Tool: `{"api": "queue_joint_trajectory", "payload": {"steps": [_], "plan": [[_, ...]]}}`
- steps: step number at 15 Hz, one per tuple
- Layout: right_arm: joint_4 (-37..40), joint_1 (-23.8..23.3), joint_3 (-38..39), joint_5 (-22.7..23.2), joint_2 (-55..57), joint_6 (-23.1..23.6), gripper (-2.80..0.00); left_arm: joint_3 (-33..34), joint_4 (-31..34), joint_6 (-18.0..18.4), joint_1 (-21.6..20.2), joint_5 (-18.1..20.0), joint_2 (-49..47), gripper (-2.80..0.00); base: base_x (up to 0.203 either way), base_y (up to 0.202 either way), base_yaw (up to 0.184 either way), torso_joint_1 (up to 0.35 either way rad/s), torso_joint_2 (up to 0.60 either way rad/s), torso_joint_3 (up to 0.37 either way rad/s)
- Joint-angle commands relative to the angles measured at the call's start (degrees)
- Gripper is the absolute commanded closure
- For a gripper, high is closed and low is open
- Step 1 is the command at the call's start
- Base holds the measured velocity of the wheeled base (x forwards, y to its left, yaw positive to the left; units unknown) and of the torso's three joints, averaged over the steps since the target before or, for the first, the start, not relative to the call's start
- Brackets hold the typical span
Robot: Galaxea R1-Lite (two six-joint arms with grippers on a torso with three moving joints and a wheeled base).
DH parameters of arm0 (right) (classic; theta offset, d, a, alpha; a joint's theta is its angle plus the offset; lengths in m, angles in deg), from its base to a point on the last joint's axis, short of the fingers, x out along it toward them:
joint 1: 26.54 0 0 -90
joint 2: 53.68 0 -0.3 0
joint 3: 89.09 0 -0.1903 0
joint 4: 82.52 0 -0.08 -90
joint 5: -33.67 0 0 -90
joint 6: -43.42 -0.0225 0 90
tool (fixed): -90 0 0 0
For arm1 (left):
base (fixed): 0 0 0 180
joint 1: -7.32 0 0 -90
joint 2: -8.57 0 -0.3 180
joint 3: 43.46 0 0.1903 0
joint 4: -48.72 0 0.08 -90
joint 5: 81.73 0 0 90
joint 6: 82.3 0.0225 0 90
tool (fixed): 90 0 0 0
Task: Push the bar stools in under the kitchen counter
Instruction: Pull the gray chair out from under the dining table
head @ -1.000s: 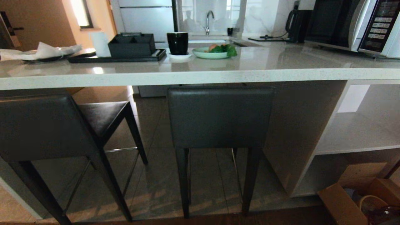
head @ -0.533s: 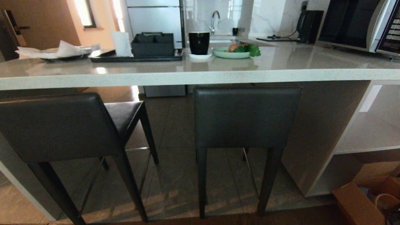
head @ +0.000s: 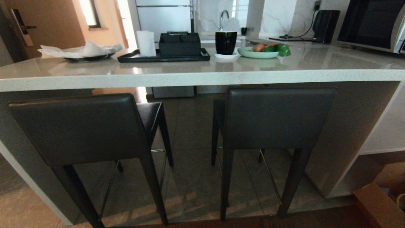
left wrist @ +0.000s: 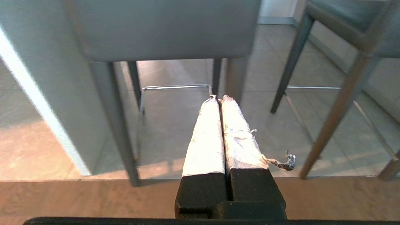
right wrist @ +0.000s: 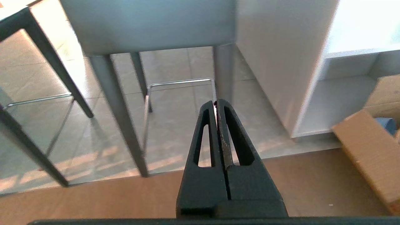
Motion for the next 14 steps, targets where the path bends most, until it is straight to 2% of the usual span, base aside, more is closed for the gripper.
{"api": "queue_joint_trajectory", "payload": {"steps": [1, 14], "plan": [[0.0, 0.0, 0.1, 0.0, 0.1, 0.0, 0.0, 0.0, 0.0, 0.0, 0.0, 0.0, 0.0, 0.0, 0.0, 0.196, -0.003, 0.002, 0.0, 0.006], [0.0, 0.0, 0.1, 0.0, 0.0, 0.0, 0.0, 0.0, 0.0, -0.1, 0.0, 0.0, 0.0, 0.0, 0.0, 0.197, -0.002, 0.002, 0.0, 0.002]]}}
